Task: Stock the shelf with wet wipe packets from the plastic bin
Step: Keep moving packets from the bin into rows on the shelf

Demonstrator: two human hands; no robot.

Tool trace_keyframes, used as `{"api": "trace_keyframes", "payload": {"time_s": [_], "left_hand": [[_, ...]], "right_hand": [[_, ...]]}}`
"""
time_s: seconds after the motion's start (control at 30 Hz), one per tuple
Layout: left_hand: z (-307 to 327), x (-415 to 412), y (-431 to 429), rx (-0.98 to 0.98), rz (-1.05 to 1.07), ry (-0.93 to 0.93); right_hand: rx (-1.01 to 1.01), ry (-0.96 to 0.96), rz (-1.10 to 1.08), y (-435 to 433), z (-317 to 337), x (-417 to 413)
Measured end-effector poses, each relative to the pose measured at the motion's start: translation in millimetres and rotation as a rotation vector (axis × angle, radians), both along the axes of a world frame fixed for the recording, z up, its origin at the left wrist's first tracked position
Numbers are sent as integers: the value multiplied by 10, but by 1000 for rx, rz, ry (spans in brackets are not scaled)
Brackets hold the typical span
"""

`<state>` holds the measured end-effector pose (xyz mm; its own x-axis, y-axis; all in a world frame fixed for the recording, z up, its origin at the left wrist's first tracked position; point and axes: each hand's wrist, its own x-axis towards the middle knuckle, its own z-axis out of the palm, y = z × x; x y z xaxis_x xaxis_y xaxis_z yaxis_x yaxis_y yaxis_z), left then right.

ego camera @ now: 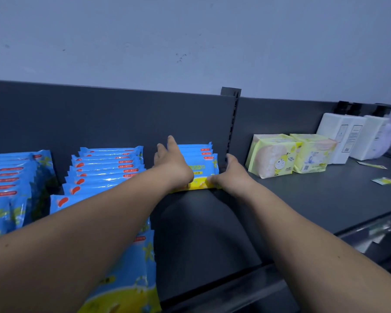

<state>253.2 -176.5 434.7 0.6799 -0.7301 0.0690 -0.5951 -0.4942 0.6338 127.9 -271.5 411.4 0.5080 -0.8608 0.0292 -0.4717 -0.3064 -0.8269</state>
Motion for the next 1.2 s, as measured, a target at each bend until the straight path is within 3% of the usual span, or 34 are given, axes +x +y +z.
{"api": "trace_keyframes", "payload": {"time_s": [0.23,0.4,0.8,1.2], "left_hand": [[60,-391,330,134,-166,-547],[42,-852,660,97,-249,-746],[-254,-2260,1384,31,-472,-803],[-1304,-2970,1796,122,-590,-689]], "right_hand": [[-575,388,-10,356,125,-523],[-744,510,-48,712,161,-1148],[-732,613,-63,1564,-210,-2702],[-520,657,-23,2059,-1227,-3517]]}}
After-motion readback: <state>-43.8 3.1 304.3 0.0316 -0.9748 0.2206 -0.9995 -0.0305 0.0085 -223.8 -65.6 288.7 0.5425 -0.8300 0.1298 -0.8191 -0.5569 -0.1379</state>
